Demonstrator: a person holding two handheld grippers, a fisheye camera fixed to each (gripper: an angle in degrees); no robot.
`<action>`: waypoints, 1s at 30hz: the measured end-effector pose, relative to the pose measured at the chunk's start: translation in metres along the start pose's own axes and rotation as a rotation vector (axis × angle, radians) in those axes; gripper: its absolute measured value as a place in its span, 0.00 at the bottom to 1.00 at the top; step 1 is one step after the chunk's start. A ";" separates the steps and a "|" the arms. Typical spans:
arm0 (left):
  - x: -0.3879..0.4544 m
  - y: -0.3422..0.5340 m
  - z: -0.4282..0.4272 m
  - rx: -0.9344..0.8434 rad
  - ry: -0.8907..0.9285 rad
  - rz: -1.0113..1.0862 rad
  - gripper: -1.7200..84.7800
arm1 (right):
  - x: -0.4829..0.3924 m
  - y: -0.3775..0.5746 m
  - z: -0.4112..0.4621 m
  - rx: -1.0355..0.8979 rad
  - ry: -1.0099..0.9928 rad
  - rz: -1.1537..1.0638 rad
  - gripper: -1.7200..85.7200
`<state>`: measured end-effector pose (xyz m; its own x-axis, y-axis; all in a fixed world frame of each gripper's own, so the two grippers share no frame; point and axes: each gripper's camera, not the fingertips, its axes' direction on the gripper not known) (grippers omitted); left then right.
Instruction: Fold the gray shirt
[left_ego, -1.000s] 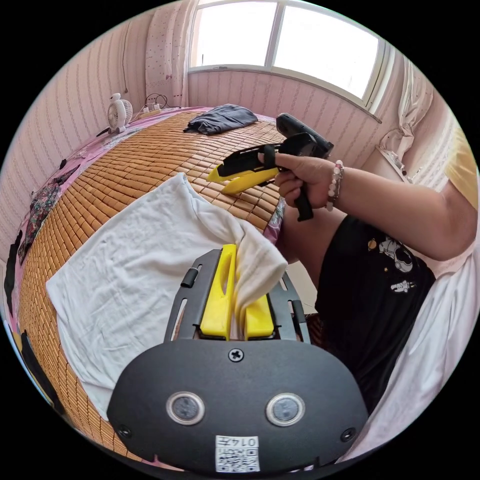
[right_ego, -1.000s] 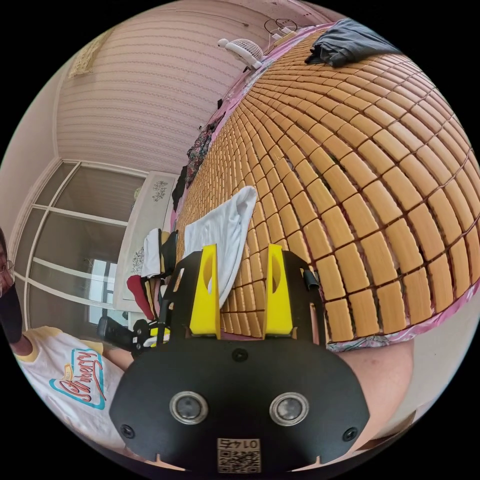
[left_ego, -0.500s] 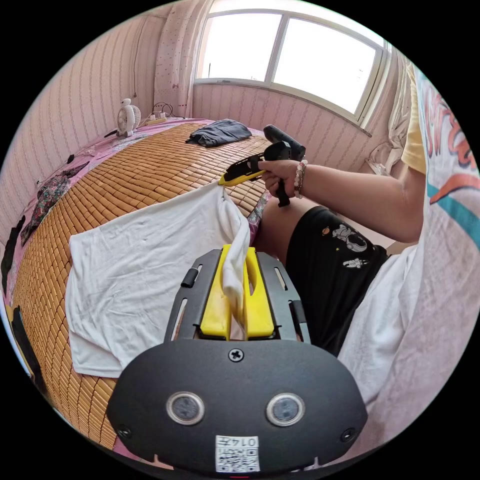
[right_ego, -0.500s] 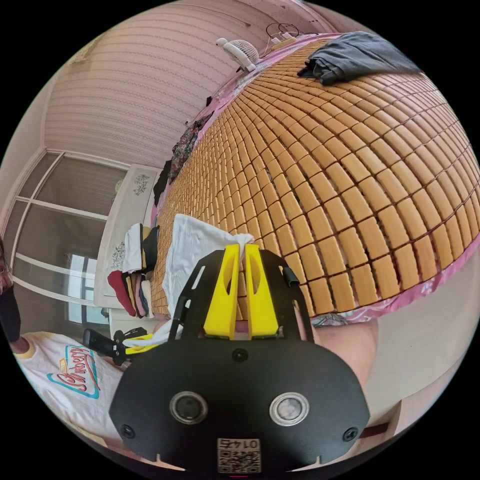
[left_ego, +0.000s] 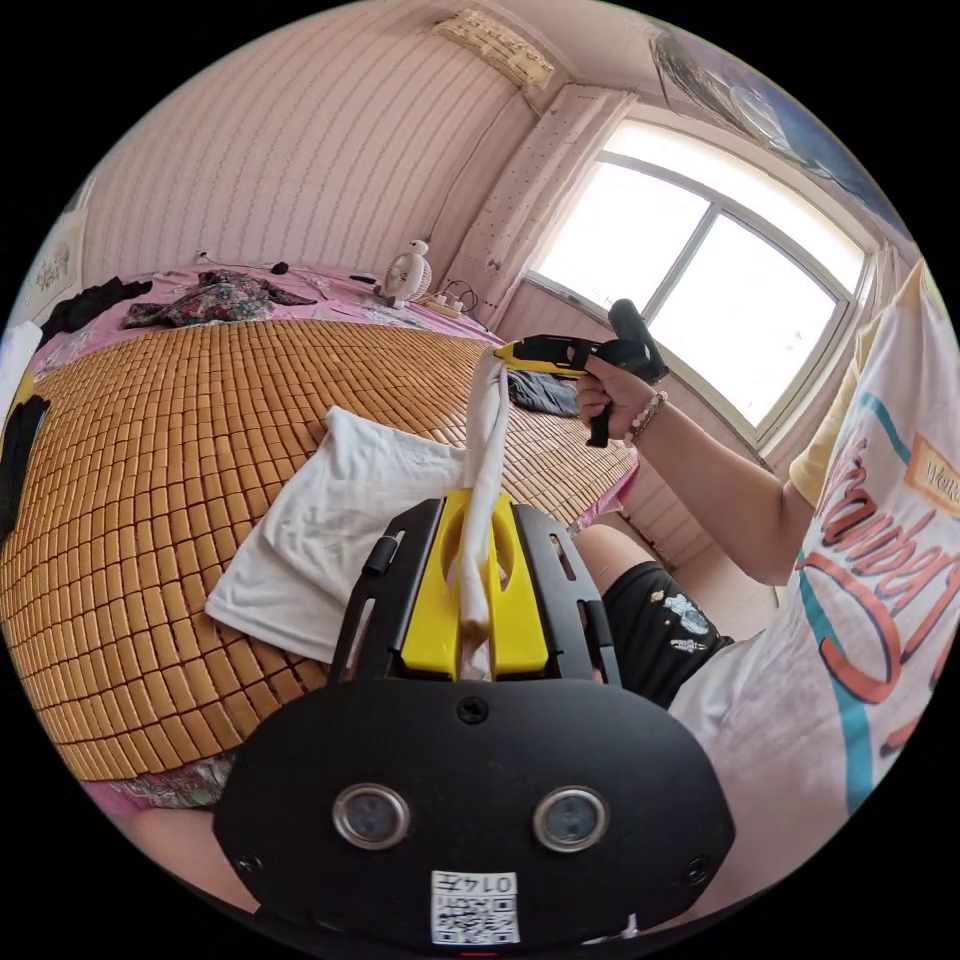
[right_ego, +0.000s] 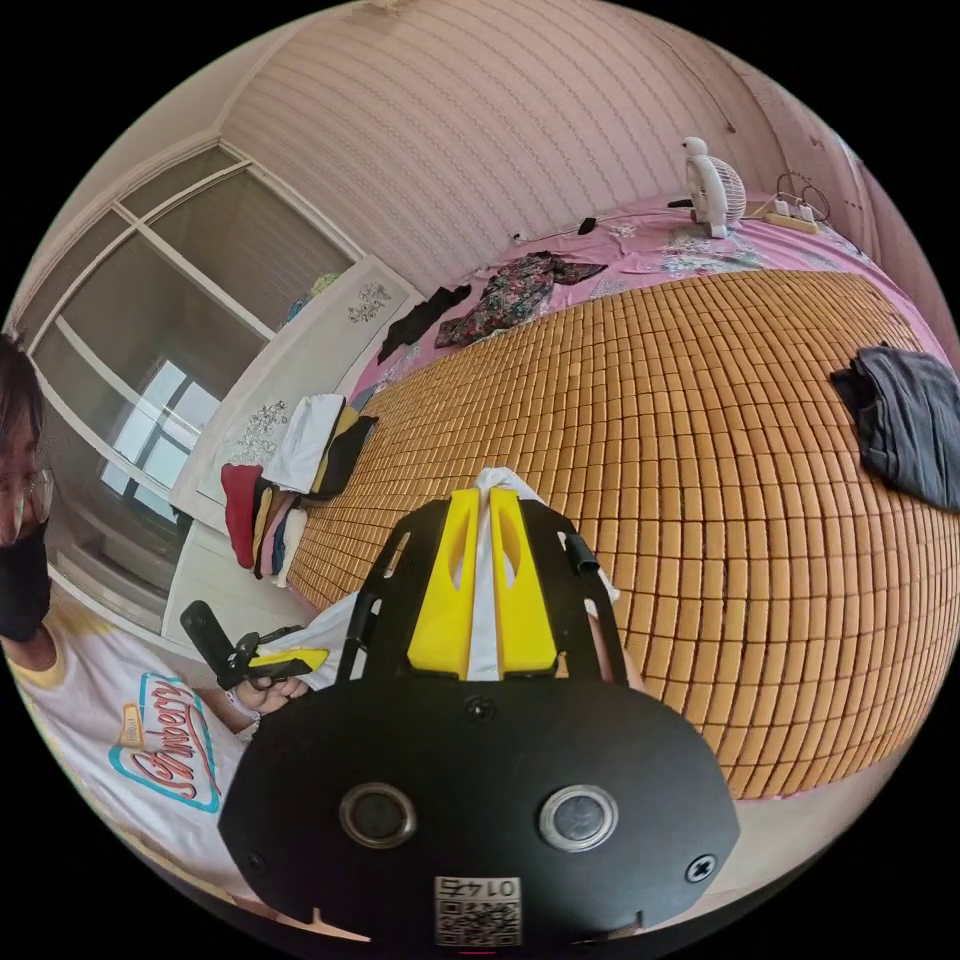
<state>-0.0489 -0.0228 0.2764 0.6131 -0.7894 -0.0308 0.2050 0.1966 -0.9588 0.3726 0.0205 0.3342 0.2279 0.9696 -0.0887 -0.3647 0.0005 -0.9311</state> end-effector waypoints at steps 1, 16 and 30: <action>-0.017 -0.004 -0.005 0.017 -0.040 -0.035 0.02 | -0.007 -0.009 0.017 -0.011 -0.002 -0.012 0.07; -0.156 -0.001 -0.001 -0.118 -0.363 -0.289 0.09 | -0.046 -0.025 0.286 -0.345 0.292 -0.222 0.07; -0.100 -0.040 0.015 -0.256 -0.467 -0.097 0.03 | -0.067 -0.006 0.296 -0.287 0.258 -0.362 0.08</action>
<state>-0.1064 0.0569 0.3227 0.8864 -0.4433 0.1337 0.1204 -0.0581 -0.9910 0.0923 0.0284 0.4508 0.5211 0.8284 0.2055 0.0314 0.2220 -0.9745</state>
